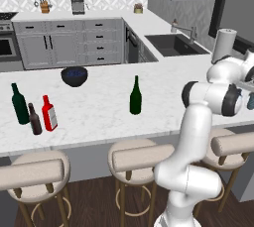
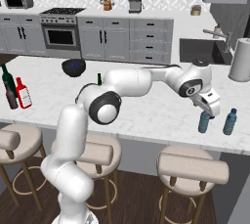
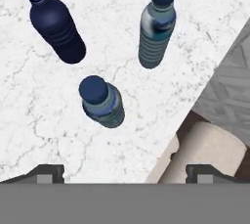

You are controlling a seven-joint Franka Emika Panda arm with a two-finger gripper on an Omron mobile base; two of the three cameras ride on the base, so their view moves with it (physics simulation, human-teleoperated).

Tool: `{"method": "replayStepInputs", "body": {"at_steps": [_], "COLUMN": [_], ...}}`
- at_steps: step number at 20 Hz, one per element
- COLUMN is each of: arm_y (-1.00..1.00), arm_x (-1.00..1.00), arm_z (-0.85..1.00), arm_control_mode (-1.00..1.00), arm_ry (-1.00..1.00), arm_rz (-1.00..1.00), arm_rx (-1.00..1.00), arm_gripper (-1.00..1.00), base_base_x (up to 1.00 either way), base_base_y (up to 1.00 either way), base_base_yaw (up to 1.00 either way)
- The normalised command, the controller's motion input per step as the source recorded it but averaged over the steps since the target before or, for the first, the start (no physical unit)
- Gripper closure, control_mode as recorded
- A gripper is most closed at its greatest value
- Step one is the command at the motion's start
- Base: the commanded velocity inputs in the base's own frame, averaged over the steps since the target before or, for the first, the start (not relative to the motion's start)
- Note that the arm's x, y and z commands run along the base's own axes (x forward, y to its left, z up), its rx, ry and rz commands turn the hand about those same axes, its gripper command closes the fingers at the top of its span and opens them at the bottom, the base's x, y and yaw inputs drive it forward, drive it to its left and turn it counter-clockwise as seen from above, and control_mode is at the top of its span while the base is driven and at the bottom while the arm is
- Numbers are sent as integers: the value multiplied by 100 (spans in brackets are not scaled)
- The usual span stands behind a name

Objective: Move the plastic bottles in the middle to the plastics group, and the glass bottles in the middle to the glass group.

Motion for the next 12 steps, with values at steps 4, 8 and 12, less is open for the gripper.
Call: {"method": "replayStepInputs", "body": {"at_steps": [4,8,12], "arm_y": [85,100,100], "arm_x": [-78,-79,-60], "arm_z": [0,0,10], "arm_control_mode": [-100,-100,-100], "arm_ry": [-4,0,8], "arm_rz": [19,49,54], "arm_rx": [-4,-10,-15], "arm_gripper": [-100,-100,-100], "base_base_x": [0,0,0], "base_base_y": [0,0,0], "base_base_yaw": [0,0,0]}}
